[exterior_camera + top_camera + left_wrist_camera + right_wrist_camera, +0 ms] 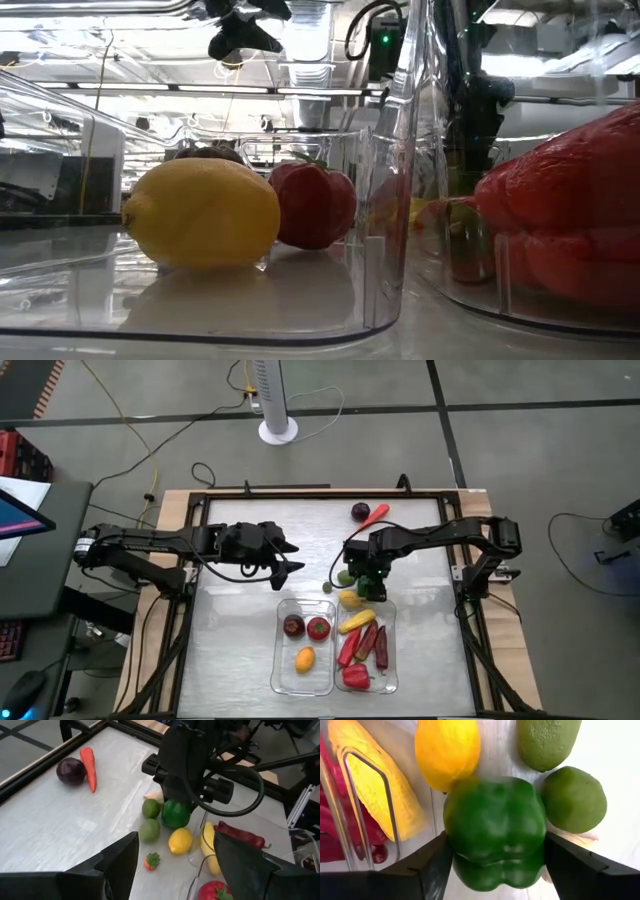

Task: Sort produce into baskets
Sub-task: Put the green bell pepper into the right transparent bin

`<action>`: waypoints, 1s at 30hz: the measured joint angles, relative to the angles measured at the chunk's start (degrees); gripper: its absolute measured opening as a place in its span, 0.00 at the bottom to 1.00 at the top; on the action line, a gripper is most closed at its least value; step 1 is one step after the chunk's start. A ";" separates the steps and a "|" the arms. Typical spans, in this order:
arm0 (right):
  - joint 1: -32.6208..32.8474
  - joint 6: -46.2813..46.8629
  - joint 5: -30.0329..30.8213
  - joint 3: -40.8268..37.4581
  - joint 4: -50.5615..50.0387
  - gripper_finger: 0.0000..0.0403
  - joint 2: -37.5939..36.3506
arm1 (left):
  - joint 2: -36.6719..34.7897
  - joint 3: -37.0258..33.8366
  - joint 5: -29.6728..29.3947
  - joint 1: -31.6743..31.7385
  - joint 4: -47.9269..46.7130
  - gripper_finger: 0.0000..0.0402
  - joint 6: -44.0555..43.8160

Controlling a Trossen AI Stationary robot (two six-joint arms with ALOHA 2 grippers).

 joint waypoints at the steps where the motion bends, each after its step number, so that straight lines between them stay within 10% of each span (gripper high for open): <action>1: -0.07 0.16 0.00 0.01 0.02 0.75 -0.21 | 0.00 0.00 0.01 0.00 0.02 0.61 0.02; 15: -0.91 4.27 0.11 21.03 -15.28 0.74 -2.28 | -0.39 0.00 4.26 1.33 -0.57 0.61 -0.33; 30: 10.69 15.98 -28.23 29.18 -6.58 0.75 -2.41 | -3.07 0.02 7.39 -2.00 16.11 0.61 -2.49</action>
